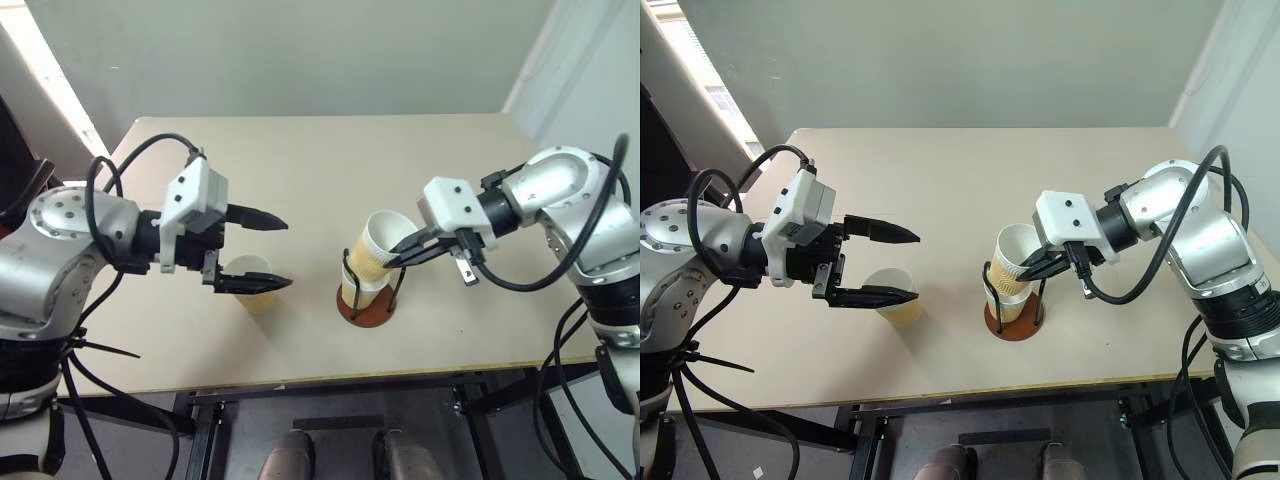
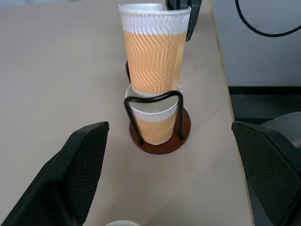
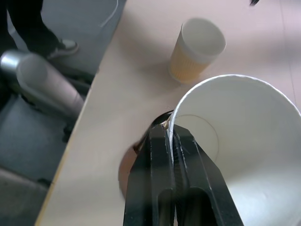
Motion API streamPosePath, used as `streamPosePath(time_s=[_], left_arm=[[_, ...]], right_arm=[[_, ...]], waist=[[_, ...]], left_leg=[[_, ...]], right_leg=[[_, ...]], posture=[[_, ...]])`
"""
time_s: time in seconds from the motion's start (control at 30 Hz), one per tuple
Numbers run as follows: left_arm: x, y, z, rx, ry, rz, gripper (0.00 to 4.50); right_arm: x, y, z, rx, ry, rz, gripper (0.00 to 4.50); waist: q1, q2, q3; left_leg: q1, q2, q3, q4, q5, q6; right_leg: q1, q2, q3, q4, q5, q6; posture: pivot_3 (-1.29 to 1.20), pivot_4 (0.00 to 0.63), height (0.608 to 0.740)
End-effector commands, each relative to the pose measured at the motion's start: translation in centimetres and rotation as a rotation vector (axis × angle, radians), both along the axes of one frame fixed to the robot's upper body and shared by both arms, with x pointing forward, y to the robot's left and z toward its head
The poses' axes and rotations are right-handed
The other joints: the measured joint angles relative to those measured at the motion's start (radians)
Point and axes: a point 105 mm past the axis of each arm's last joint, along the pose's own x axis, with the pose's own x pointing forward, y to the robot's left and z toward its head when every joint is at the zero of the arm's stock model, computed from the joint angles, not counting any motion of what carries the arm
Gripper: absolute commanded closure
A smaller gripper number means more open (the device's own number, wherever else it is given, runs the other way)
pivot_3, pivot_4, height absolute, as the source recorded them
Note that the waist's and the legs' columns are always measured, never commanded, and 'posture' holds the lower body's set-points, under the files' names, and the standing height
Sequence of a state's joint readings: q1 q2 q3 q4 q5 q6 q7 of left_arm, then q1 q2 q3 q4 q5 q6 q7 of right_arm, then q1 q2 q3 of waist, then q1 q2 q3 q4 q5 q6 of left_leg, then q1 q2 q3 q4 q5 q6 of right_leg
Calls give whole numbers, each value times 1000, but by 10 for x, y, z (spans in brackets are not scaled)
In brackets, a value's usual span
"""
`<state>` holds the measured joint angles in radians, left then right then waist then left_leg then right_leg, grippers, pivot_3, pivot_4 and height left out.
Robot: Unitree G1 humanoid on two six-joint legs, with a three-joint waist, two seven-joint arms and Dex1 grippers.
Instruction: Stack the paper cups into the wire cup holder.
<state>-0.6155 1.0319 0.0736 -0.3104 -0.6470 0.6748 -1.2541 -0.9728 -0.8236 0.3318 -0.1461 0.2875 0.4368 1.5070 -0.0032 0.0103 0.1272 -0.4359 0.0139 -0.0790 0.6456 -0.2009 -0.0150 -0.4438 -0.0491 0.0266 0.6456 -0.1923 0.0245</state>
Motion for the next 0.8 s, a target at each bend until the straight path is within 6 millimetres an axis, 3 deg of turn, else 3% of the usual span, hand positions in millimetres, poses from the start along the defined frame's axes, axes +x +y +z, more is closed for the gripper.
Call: streamPosePath(time_s=[0.03,0.27,0.43,0.57,0.8], left_arm=[[-4,-2,11,0,-51,1,0],[-2,-1,12,4,-57,13,0],[8,18,8,108,-68,63,0],[13,39,-2,294,-58,48,0],[12,53,-25,462,5,-28,0]], right_arm=[[1,0,10,-7,-52,14,3933],[1,-1,10,-18,-46,18,1661],[7,-4,31,59,-61,-30,30],[9,11,45,234,0,-69,30],[2,39,33,313,25,-64,30]], waist=[[0,0,0],[0,0,0],[0,0,0],[0,0,0],[-1,0,0]], left_leg=[[0,0,0,0,0,0],[0,0,0,0,0,0],[0,0,0,0,0,0],[0,0,0,-1,0,0],[-3,0,-1,-2,-1,-1]], right_leg=[[0,0,0,0,0,0],[0,0,0,0,0,0],[0,0,0,0,0,0],[-1,1,1,0,0,0],[-5,1,1,0,-1,-2]], posture=[[0,150,740],[0,150,740],[0,150,740],[0,150,740],[0,150,740]])
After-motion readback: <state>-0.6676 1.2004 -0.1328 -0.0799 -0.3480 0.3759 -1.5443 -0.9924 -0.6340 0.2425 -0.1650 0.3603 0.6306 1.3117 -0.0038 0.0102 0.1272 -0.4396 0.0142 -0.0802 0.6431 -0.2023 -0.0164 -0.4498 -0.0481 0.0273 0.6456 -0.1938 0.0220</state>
